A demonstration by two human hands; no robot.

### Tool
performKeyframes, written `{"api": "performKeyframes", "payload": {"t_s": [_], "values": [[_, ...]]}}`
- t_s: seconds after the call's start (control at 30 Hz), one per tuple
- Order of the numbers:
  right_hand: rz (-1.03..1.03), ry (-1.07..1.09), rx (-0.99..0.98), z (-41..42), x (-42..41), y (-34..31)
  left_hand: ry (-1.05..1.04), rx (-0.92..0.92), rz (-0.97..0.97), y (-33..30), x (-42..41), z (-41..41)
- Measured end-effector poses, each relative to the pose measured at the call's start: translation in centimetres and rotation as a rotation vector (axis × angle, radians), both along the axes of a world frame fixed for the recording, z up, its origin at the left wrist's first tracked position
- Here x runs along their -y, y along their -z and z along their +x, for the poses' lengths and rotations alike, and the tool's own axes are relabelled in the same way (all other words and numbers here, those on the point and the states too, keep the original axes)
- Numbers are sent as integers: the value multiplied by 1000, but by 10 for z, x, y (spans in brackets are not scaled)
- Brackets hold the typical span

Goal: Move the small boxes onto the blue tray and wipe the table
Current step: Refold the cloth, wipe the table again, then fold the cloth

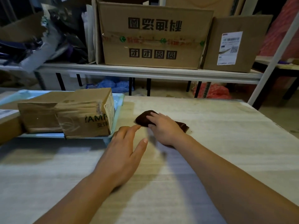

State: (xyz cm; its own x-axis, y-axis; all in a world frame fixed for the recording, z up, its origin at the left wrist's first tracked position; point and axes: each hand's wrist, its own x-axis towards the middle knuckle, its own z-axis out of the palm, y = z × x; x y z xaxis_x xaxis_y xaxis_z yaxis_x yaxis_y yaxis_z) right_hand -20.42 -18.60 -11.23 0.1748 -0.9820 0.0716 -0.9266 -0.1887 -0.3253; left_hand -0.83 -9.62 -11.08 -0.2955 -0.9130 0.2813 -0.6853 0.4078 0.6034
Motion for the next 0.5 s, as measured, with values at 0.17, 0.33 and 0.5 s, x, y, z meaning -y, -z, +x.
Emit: {"api": "performKeyframes", "payload": {"t_s": [0.17, 0.33, 0.5], "values": [[3, -228, 24, 1, -43, -3, 27, 3, -19, -1, -3, -1], [-1, -222, 12, -42, -76, 0, 112, 42, -16, 2, -7, -1], [20, 164, 0, -135, -98, -5, 188, 62, -22, 0, -13, 2]]}}
